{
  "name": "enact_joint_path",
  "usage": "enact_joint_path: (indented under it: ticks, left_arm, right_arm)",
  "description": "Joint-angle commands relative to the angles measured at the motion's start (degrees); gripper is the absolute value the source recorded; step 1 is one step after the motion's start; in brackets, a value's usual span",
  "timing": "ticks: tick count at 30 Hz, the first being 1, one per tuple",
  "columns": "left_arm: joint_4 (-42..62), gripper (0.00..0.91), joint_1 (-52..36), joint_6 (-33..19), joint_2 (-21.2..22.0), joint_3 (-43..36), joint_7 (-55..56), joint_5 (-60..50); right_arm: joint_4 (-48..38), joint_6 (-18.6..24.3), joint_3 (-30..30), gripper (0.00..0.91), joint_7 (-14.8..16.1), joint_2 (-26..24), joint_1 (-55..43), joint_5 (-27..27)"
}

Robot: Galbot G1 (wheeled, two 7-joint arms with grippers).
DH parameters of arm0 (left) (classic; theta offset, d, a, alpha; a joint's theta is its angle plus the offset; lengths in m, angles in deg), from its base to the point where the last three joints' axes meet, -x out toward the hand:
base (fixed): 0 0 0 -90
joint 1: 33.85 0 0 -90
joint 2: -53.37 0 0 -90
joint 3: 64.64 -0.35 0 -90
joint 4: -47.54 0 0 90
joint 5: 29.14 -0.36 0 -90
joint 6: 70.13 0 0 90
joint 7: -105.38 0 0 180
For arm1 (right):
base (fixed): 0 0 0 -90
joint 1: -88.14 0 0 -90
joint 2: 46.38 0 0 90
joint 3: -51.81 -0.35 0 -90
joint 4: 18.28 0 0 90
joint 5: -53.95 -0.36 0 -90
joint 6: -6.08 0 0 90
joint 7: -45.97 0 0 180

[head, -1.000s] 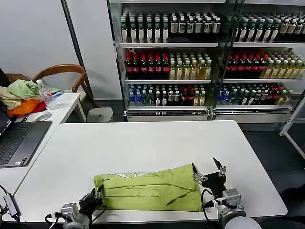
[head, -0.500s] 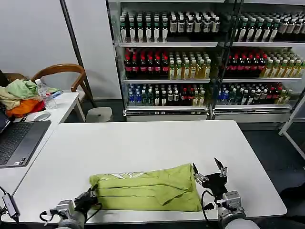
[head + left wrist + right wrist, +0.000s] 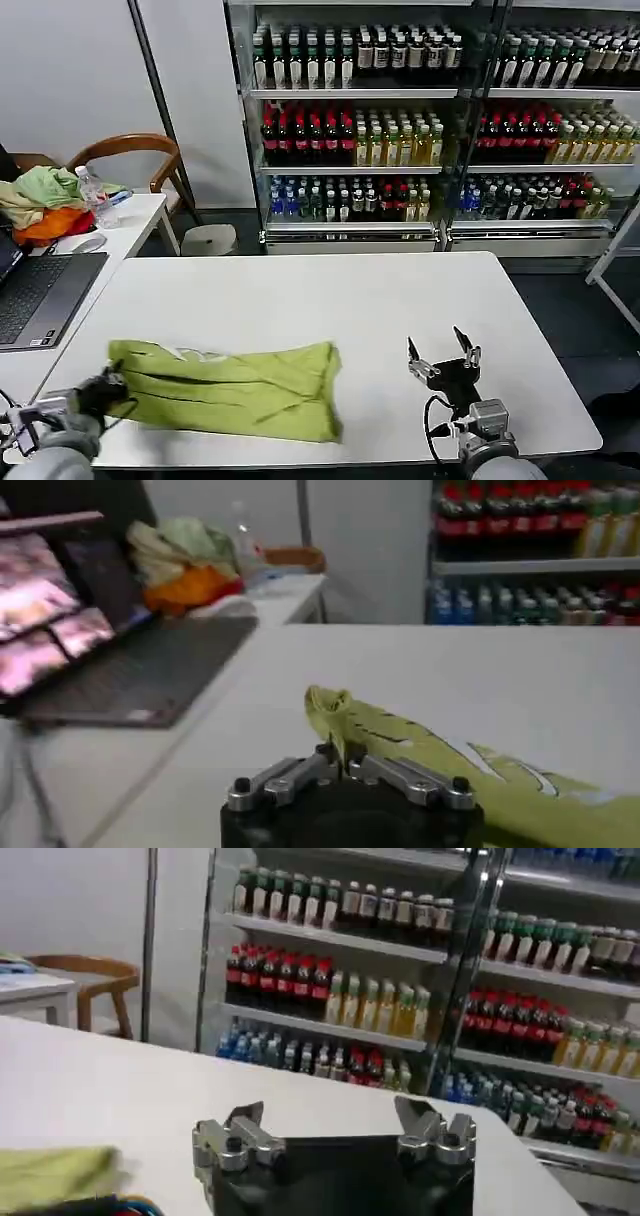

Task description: Fold and organize the clothes.

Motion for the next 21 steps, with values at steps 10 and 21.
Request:
enact_joint_path:
  ticks: [10,21]
  left_arm:
    - [-12.96,0.05,-0.73,2.19,3.17,-15.99,-4.26,-10.01]
    - [-9.61,0.06,-5.79,0.34,7.37,-31.26,-9.54,-18.52]
  right_arm:
    - [0.23,-0.1,-1.71,0.907,-0.21,-0.51,0.84,0.13]
    - [0.02,-0.17,-2.25,0.907,-0.36,-0.44,1.64,0.27]
